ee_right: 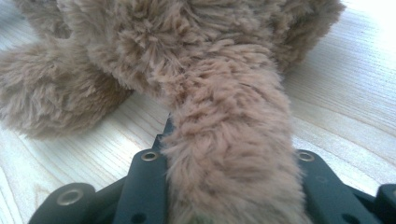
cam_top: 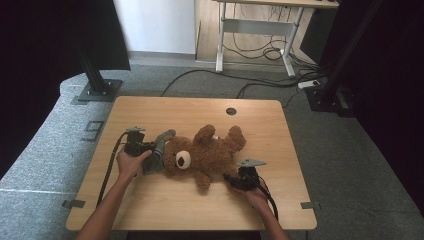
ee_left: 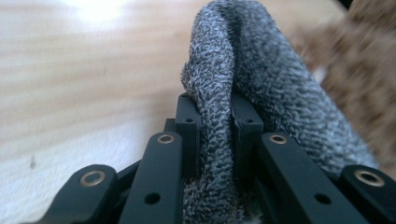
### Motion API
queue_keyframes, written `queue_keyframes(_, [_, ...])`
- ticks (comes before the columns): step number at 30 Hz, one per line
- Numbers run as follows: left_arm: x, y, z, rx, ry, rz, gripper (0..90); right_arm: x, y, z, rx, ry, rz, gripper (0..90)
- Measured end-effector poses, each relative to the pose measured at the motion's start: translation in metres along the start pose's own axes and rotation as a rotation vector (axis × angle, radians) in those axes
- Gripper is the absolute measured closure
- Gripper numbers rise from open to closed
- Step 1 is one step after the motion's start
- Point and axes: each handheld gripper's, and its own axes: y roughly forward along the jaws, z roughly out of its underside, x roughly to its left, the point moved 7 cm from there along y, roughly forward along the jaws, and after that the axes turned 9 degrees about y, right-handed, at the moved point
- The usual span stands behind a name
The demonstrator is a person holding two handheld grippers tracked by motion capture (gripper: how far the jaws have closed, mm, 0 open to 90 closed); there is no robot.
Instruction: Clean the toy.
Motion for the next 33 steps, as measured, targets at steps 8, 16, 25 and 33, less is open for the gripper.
queue_keyframes(8, [-0.003,0.002,0.026,0.074,0.032,-0.002,75.8,0.000,0.000,0.000,-0.001,0.000,0.004,64.4])
queue_keyframes(16, [-0.002,-0.006,0.032,0.045,0.013,0.010,75.2,0.000,-0.001,-0.001,-0.011,0.008,0.014,58.3])
queue_keyframes(25, [-0.002,-0.005,0.034,0.021,0.005,0.016,74.8,0.002,-0.026,-0.021,-0.115,0.037,-0.009,46.8])
queue_keyframes(33, [-0.003,-0.004,0.033,0.018,0.008,0.019,74.8,0.013,-0.041,-0.060,-0.194,0.018,-0.039,36.3])
